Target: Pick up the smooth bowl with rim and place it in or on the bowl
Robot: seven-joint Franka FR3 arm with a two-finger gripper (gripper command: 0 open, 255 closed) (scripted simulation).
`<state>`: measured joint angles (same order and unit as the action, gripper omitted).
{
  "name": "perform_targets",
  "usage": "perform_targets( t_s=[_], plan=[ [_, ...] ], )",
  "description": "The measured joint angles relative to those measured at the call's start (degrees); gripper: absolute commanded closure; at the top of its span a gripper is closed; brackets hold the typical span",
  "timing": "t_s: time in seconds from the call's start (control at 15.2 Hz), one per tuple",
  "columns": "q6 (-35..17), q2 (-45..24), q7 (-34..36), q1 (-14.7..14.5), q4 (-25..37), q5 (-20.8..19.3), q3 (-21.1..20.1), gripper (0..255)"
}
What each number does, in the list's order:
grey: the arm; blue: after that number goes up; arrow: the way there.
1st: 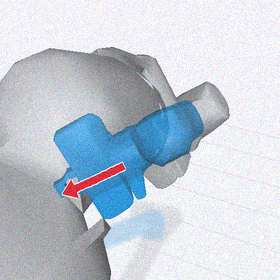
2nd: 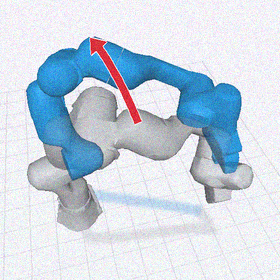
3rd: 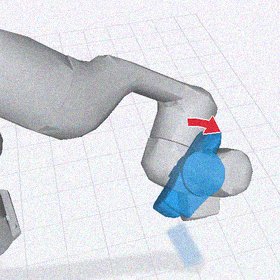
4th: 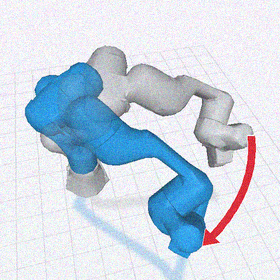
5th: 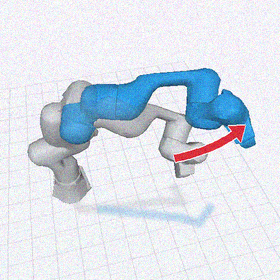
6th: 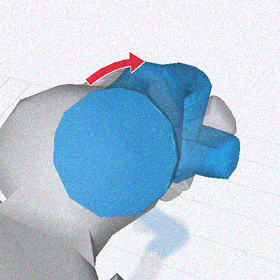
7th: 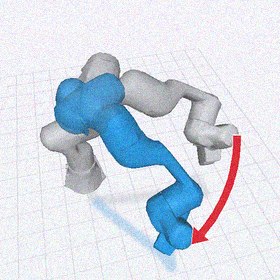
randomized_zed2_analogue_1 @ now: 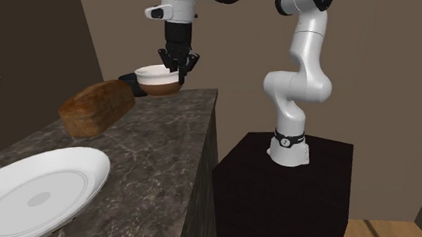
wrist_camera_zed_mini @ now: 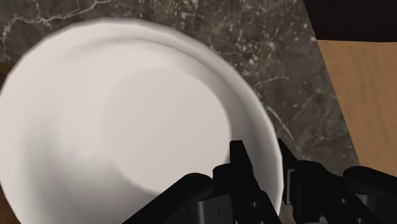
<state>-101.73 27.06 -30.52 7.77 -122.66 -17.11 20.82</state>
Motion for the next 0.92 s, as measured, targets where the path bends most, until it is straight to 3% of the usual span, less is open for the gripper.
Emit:
perform_targets(
  t_s=[0.92],
  plan=[
    [9.34,-2.03,-2.41,-0.39,11.6,1.12,-0.35,255]
  ],
)
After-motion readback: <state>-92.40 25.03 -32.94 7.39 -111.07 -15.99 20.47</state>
